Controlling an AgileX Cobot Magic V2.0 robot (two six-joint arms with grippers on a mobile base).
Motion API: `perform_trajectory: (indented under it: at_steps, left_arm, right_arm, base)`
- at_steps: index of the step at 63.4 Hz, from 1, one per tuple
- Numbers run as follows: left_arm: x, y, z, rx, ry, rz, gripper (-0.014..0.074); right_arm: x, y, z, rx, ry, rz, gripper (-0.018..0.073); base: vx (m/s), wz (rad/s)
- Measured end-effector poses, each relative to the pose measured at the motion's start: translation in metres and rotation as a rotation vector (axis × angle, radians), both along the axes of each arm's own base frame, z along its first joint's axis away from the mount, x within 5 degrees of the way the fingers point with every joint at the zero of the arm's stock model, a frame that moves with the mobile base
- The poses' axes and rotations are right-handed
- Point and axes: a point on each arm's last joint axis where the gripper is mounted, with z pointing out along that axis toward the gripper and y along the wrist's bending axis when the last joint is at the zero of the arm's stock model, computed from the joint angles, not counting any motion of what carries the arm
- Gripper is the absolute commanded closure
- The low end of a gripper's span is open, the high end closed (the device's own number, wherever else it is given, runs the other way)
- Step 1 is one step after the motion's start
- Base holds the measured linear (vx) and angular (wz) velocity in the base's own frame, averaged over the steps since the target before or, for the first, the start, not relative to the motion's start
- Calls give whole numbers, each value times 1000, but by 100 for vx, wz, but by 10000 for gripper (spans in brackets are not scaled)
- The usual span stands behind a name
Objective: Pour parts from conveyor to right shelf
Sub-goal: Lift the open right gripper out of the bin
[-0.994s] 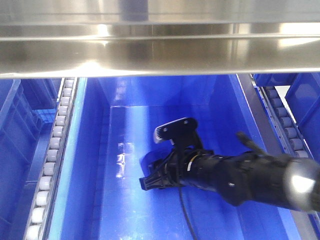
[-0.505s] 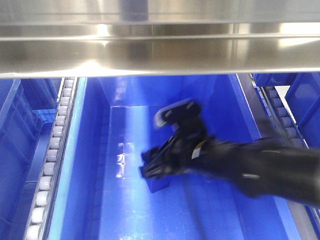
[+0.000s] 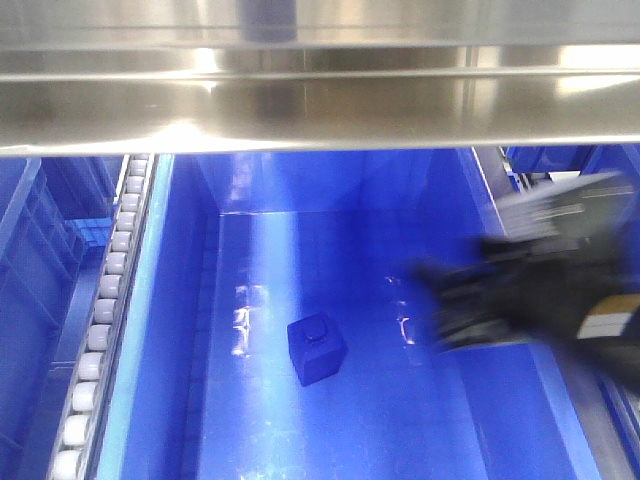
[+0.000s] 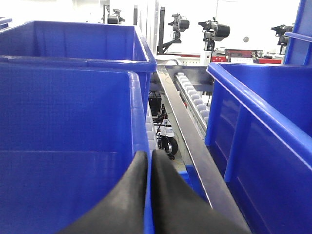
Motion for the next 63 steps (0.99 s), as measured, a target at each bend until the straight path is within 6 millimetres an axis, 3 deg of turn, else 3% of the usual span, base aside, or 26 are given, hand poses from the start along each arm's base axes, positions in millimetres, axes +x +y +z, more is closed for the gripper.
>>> perform_trajectory:
  at_steps: [16,24,40,63]
  left_arm:
    - [0,0,0,0,0,0,602]
    - [0,0,0,0,0,0,602]
    - [0,0,0,0,0,0,602]
    - [0,0,0,0,0,0,602]
  right_arm:
    - [-36,-47,31,-22,-118,-117,48]
    - [-57,-64,36,-4,-191,-187,49]
    - [-98,-85,16,-25,-197,-308,49]
    - [-149,-92,-13,32,-317,-378,80]
  base:
    - [0,0]
    - [0,0]
    - [0,0]
    - [0,0]
